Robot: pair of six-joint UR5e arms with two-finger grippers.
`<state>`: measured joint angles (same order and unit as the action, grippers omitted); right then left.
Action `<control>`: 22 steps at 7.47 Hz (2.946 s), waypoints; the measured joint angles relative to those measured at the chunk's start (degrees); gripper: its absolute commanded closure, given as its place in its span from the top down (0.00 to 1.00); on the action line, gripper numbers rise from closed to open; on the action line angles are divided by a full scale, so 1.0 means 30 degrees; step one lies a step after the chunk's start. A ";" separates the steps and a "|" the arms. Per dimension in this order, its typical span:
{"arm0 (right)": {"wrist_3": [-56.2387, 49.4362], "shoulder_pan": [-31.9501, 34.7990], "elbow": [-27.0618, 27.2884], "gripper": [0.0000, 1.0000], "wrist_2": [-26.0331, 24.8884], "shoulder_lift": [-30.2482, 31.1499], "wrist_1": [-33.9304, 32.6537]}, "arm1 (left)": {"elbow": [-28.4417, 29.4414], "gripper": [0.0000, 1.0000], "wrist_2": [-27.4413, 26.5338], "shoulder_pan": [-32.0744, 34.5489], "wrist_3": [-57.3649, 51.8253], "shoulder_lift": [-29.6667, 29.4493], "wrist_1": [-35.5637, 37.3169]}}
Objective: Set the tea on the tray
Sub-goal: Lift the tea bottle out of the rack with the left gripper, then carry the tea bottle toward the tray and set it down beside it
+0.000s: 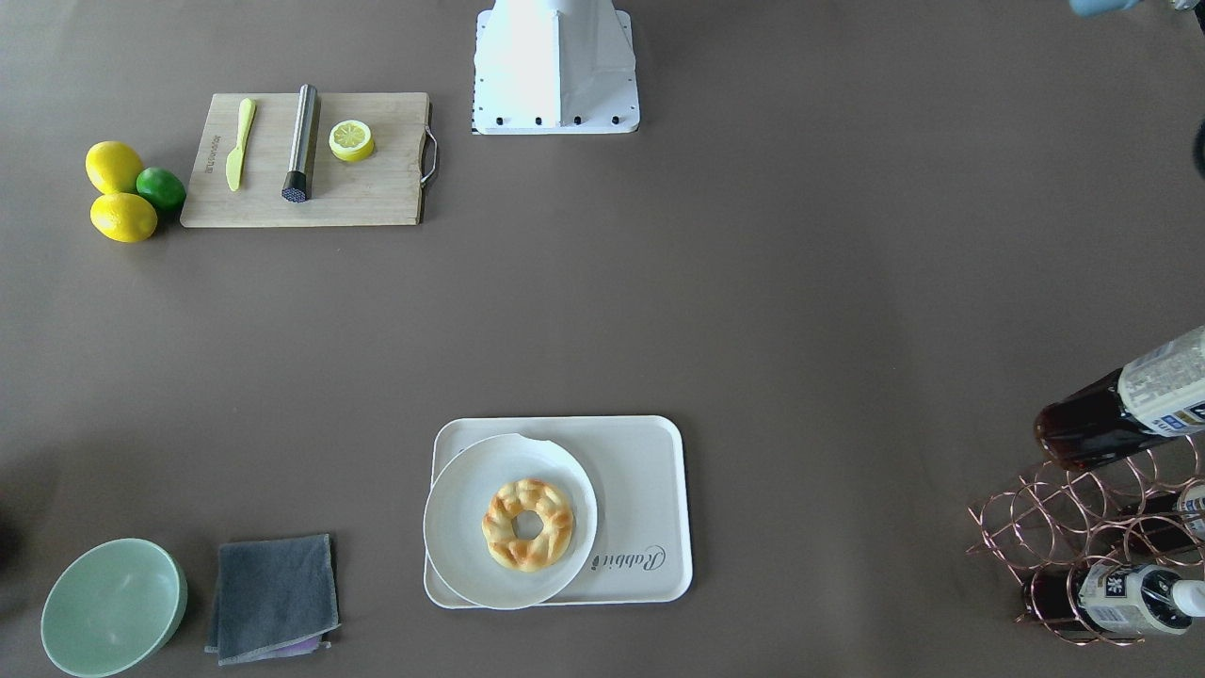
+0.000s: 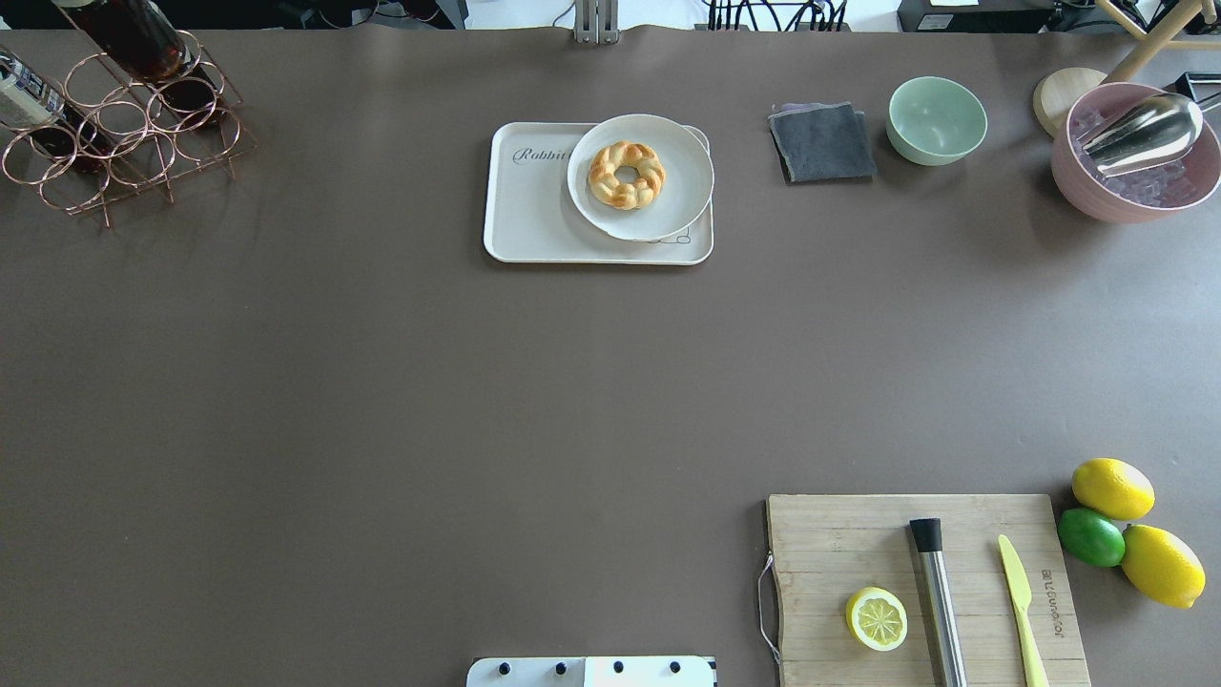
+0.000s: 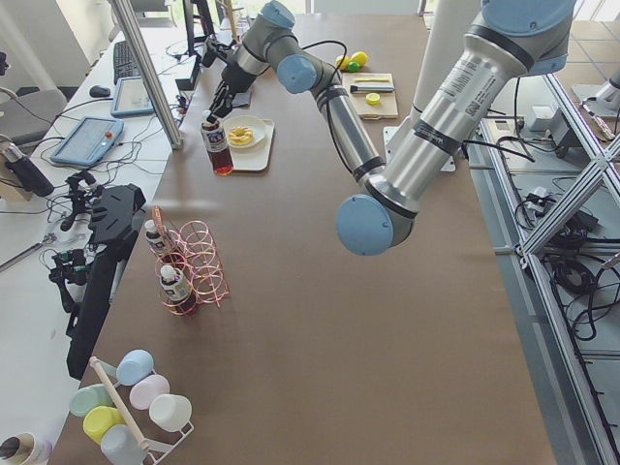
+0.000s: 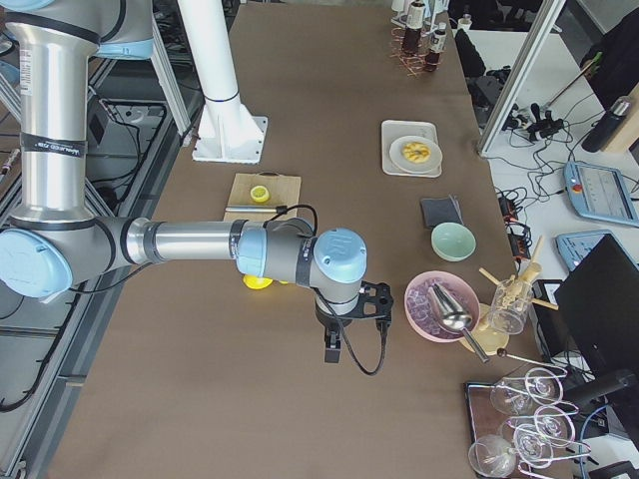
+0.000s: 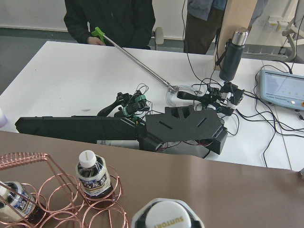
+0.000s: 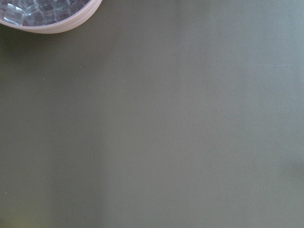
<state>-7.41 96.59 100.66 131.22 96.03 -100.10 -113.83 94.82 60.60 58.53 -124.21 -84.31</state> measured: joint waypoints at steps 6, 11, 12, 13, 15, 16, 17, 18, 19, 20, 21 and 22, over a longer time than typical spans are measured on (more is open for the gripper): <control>0.0032 -0.0001 -0.0011 1.00 0.0122 -0.0246 -0.0001 | 0.1323 0.00 -0.6904 -0.9004 0.3789 -0.3827 0.1604; -0.0003 0.0011 -0.0208 1.00 0.0145 -0.0150 -0.0001 | 0.2521 0.00 -0.9274 -1.2245 0.4673 -0.4998 0.1271; -0.0013 0.0021 -0.0228 1.00 0.0132 -0.0094 -0.0001 | 0.2520 0.00 -0.9541 -1.2688 0.4793 -0.4985 0.1265; -0.0016 0.0026 -0.0235 1.00 0.0122 -0.0063 -0.0001 | 0.2508 0.00 -0.9639 -1.2914 0.4853 -0.4957 0.1251; -0.0010 0.0028 -0.0259 1.00 0.0117 -0.0010 -0.0001 | 0.2496 0.00 -0.9674 -1.3042 0.4809 -0.4945 0.1188; -0.0015 0.0028 -0.0265 1.00 0.0116 0.0018 -0.0001 | 0.2496 0.00 -0.9681 -1.3145 0.4776 -0.4913 0.1167; -0.0021 0.0029 -0.0277 1.00 0.0116 0.0048 -0.0001 | 0.2526 0.00 -0.9689 -1.3370 0.4786 -0.4866 0.1157; -0.0036 0.0028 -0.0323 1.00 0.0116 0.0076 -0.0001 | 0.2584 0.00 -0.9730 -1.3610 0.4810 -0.4828 0.1153; -0.0058 0.0028 -0.0388 1.00 0.0116 0.0087 -0.0001 | 0.2619 0.00 -0.9953 -1.3783 0.4822 -0.4795 0.1152; -0.0073 0.0029 -0.0440 1.00 0.0116 0.0096 -0.0001 | 0.2630 0.00 -1.0233 -1.4001 0.4802 -0.4783 0.1151; -0.0090 0.0030 -0.0463 1.00 0.0116 0.0097 -0.0001 | 0.2650 0.00 -1.0399 -1.4135 0.4775 -0.4757 0.1150; -0.0101 0.0045 -0.0486 1.00 0.0116 0.0100 -0.0001 | 0.2648 0.00 -1.0474 -1.4220 0.4770 -0.4602 0.1151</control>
<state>-7.71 96.73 99.20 131.57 96.33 -100.11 -105.88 63.40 17.94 72.85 -138.01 -80.86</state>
